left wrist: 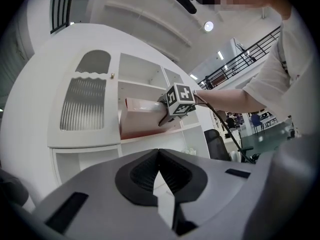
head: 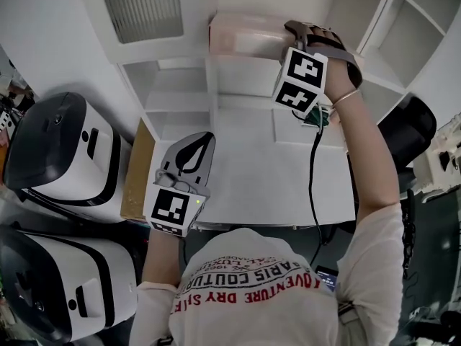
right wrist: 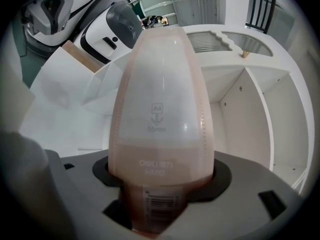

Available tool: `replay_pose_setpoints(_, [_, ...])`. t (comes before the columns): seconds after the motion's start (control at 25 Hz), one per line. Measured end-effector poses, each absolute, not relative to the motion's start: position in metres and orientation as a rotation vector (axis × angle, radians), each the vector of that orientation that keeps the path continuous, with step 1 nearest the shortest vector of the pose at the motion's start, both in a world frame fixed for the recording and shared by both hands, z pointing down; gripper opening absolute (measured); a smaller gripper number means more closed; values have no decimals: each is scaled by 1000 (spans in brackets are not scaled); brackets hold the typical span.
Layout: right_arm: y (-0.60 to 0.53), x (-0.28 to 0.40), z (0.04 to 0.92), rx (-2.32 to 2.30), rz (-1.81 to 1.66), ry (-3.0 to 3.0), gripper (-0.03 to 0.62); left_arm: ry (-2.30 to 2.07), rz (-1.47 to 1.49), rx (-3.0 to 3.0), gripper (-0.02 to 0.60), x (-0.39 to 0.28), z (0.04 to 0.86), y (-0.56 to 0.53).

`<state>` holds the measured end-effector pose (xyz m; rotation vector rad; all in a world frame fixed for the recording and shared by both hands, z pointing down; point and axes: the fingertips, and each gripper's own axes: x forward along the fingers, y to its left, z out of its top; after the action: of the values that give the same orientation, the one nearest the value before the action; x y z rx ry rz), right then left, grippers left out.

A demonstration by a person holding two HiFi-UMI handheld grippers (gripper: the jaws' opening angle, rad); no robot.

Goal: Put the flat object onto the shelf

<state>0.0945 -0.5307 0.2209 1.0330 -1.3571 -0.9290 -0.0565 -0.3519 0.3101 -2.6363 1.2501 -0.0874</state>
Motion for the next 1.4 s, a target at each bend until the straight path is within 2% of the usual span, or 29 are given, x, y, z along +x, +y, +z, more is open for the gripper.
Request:
replay_pose_setpoints(0.52, [-576, 97, 249, 957, -816, -1424, 370, 1346, -128, -2644, 14, -57, 330, -389])
replay_pose_setpoints(0.68, [-584, 91, 265, 899, -700, -1574, 416, 1347, -153, -2654, 14, -55, 338, -397])
replay_pose_setpoints(1.4, [-610, 79, 279, 800, -588, -1714, 480, 1361, -153, -2653, 14, -49, 343, -431])
